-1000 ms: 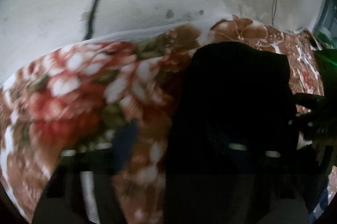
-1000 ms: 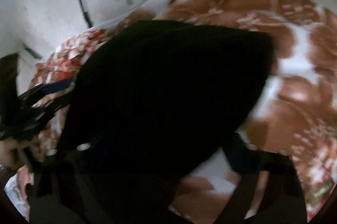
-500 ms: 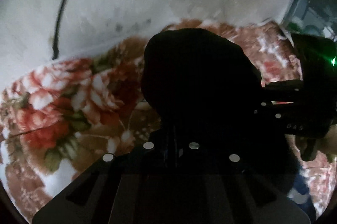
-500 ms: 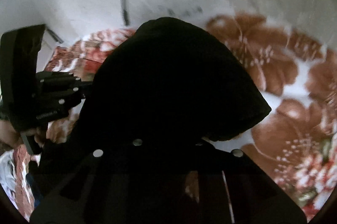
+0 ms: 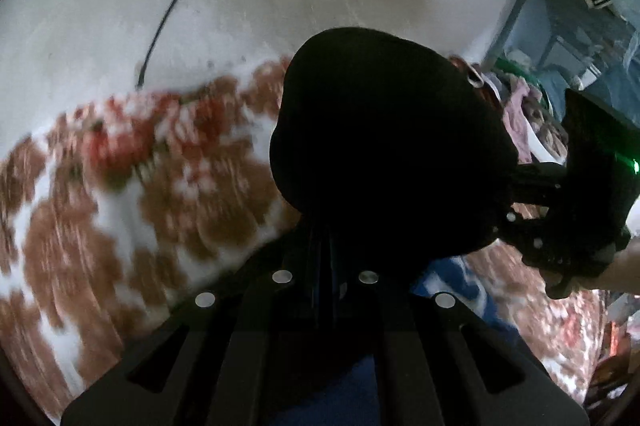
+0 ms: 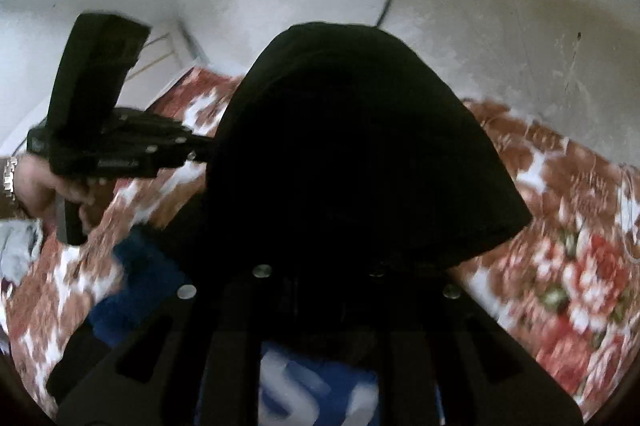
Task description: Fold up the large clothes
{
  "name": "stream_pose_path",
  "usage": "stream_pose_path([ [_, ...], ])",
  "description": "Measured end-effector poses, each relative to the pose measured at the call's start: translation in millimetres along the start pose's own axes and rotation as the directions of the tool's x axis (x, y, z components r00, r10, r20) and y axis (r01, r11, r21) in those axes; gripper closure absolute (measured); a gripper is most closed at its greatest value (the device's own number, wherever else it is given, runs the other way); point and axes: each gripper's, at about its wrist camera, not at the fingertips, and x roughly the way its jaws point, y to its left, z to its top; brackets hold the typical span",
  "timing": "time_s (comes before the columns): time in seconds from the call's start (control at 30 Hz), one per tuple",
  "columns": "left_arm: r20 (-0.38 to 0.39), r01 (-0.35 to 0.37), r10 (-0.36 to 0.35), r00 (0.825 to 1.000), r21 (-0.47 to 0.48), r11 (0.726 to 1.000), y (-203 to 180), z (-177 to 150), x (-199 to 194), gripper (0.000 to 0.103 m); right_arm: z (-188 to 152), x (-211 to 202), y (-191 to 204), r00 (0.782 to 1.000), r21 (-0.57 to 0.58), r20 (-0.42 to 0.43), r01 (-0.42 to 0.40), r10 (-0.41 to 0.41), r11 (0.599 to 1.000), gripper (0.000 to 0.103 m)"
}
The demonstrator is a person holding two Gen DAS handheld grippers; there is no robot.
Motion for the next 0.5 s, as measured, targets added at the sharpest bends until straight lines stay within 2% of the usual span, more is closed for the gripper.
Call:
stream_pose_path([
  [0.17,-0.053,-0.01,0.009,0.999,-0.027,1.0,-23.4,-69.5,-6.6,0.1,-75.6,-5.2,51.2,0.999,-0.088,-0.05,0.001,-0.006,0.996,0.088],
  [0.27,-0.092,-0.047,0.045,0.995,-0.02,0.999,-36.0,-112.9,1.4,0.099,-117.9,-1.8,74.2,0.996,-0.131,-0.089,0.015,-0.027,0.991,0.077],
  [0.3,-0.106,-0.061,0.059,0.993,-0.012,0.998,-40.9,-129.0,5.3,0.099,-130.5,-1.1,79.9,0.994,-0.14,-0.099,0.02,-0.034,0.99,0.068],
  [0.33,-0.115,-0.07,0.068,0.991,-0.009,0.998,-44.5,-140.3,7.4,0.098,-140.5,-1.0,83.6,0.993,-0.145,-0.105,0.028,-0.044,0.989,0.054],
  [0.37,-0.129,-0.077,0.076,0.989,-0.008,0.997,-47.4,-151.5,11.1,0.097,-152.9,-2.3,85.6,0.993,-0.132,-0.113,0.027,-0.042,0.991,0.046],
  [0.4,-0.142,-0.085,0.084,0.986,-0.003,0.996,-50.3,-163.2,14.2,0.096,-159.2,-2.7,87.2,0.992,-0.117,-0.121,0.022,-0.036,0.993,0.032],
  [0.47,-0.152,-0.112,0.11,0.982,-0.003,0.994,-52.0,-177.9,16.4,0.089,-177.4,-7.8,90.1,0.991,-0.072,-0.131,0.021,-0.031,0.997,0.017],
  [0.5,-0.154,-0.122,0.119,0.981,-0.01,0.992,-52.7,-184.4,14.7,0.084,-182.8,-10.0,91.3,0.99,-0.056,-0.136,0.026,-0.033,0.998,0.004],
])
